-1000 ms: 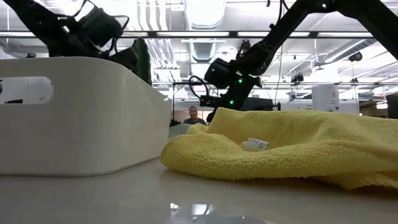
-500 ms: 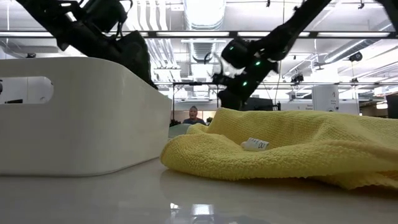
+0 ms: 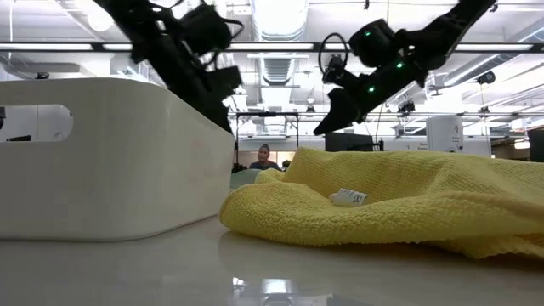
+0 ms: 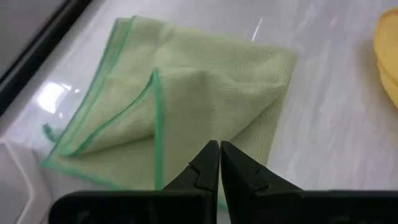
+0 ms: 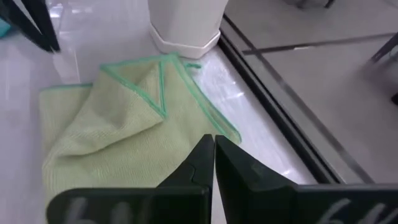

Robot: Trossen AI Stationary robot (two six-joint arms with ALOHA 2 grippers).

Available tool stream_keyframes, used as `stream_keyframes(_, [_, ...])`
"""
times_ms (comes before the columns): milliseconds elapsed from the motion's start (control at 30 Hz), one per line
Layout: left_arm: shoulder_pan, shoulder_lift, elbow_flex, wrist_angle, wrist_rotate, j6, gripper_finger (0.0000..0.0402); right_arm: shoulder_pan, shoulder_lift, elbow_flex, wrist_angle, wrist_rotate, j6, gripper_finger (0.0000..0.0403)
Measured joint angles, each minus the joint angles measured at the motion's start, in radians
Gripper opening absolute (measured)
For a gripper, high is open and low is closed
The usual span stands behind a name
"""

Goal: Fold microfiber towels
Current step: Fold the green microfiber towel

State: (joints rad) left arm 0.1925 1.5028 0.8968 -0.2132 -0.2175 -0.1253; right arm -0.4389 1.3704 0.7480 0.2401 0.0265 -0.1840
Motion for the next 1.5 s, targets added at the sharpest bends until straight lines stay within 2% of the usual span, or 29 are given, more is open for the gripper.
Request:
stream_keyframes(233, [0.000,0.103,0.071,-0.013,-0.005,0.001,0.0001,0.000,-0.025,-0.046,0.035,0.000,-0.021,0.0009])
stream_keyframes(433, [0.010,0.134,0.079,0.078,-0.068,0.055,0.0006,0.000,-0.025,-0.078,0.039,0.000,-0.028,0.0009])
stream_keyframes(533, [0.023,0.134,0.079,0.129,-0.071,0.058,0.0029,0.000,-0.025,-0.095,0.071,0.000,-0.037,0.0009])
stream_keyframes(767, [0.059,0.134,0.061,0.257,-0.077,0.056,0.0111,0.000,-0.025,-0.104,0.108,-0.001,-0.036,0.0009])
stream_keyframes(900, [0.074,0.169,0.059,0.300,-0.076,0.053,0.0136,0.000,-0.025,-0.107,0.101,-0.003,-0.035,0.0009])
stream_keyframes(1133, [0.084,0.263,0.080,0.309,-0.076,0.052,0.0138,0.000,-0.025,-0.112,0.099,-0.008,-0.036,0.0009])
stream_keyframes(1400, [0.092,0.276,0.078,0.276,-0.077,0.026,0.0138,0.000,-0.025,-0.112,0.099,-0.008,-0.045,0.0009])
stream_keyframes(1500, [0.092,0.276,0.077,0.233,-0.032,0.027,0.0125,0.000,-0.025,-0.112,0.099,-0.008,-0.045,0.0009])
